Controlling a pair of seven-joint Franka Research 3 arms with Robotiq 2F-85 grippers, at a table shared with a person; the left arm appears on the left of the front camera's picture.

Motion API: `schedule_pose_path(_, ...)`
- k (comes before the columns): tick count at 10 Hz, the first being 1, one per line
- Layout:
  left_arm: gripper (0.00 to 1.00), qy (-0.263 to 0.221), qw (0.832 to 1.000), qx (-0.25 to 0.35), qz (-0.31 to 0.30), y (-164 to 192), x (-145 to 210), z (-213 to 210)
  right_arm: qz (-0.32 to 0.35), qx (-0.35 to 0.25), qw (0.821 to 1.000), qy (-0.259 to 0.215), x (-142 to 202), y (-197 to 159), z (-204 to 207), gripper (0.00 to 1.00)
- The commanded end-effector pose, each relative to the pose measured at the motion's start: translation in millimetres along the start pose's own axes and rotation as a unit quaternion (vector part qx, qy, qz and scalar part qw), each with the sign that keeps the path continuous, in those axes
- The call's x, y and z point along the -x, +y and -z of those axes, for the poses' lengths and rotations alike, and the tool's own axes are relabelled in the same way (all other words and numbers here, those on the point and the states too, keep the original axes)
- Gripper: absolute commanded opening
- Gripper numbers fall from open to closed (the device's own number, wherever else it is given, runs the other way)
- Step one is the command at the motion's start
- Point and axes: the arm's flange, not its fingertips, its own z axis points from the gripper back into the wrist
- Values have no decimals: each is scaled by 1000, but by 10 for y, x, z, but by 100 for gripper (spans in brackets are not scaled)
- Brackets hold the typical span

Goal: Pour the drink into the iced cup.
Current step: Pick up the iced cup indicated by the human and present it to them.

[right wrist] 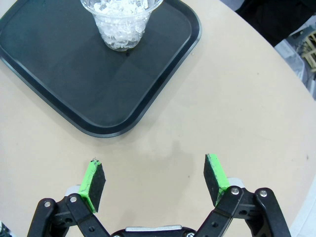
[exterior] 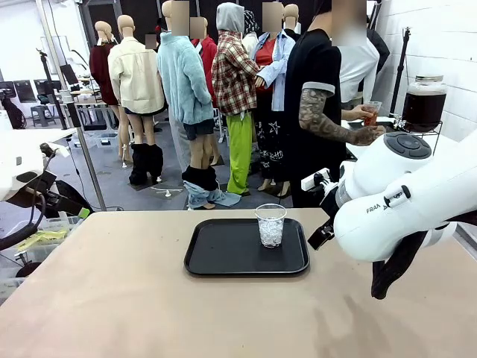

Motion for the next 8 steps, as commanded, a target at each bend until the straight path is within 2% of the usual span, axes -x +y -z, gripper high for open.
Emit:
schedule_pose_path(1,100,-3,1000,-5,-3,17,7,13,0,-1,1000,0,5,6,2,100)
schedule_pose_path(8,100,-3,1000,-5,-3,17,7,13,0,-1,1000,0,5,6,2,100)
